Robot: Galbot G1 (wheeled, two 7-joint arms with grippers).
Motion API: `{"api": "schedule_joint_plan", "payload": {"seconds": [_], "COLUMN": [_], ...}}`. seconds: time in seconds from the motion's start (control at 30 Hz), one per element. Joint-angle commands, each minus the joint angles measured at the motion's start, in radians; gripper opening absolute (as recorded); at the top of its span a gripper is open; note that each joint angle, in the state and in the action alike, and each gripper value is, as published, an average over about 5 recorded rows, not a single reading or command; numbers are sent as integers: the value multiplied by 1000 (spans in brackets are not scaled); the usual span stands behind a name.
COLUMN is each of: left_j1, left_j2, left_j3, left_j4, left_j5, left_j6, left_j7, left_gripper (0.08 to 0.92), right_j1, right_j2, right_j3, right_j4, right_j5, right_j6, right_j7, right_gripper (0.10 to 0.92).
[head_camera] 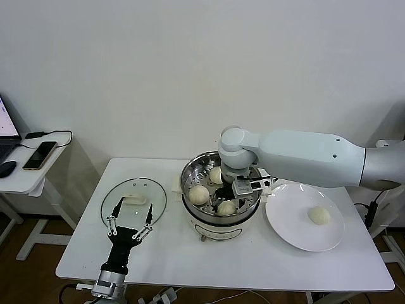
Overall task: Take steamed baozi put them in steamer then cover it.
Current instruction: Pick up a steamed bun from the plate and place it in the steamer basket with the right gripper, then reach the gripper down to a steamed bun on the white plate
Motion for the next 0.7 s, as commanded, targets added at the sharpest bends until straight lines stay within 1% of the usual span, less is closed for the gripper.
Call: {"api": "schedule_joint_plan", "payload": {"seconds": [0.03, 0.17, 0.23, 0.33, 0.47, 0.57, 0.7], "left_j1": [-1, -3, -4, -5, -8, -11, -13], "left_j2": [1, 2, 2, 2, 2, 0, 0], "left_j3": [1, 3, 4, 5, 10, 15, 20], "left_j4": [2, 4, 4, 5, 6, 2, -1], "left_j5": [0, 0, 0, 0, 1, 2, 3], "left_j6": [-1, -1, -1, 0, 2, 5, 9], "left_j7": [0, -1, -1, -1, 0, 0, 1], "left_gripper": [823, 823, 823, 823, 823, 823, 823], "right_j1": [12, 37, 48, 66, 94, 100, 76], "right_j2": [-11, -51, -91, -168, -266, -325, -386], "right_j3": [24, 91, 136, 190, 201, 198, 174], "right_j4": [5, -17, -46, -106, -203, -289, -395], "right_j5": [0, 29, 75, 202, 379, 438, 477], "right_j6": [-5, -18, -67, -217, -444, -559, -649], "right_j7": [0, -26, -61, -101, -109, -117, -118], "right_gripper": [821, 822, 823, 823, 823, 823, 823]}}
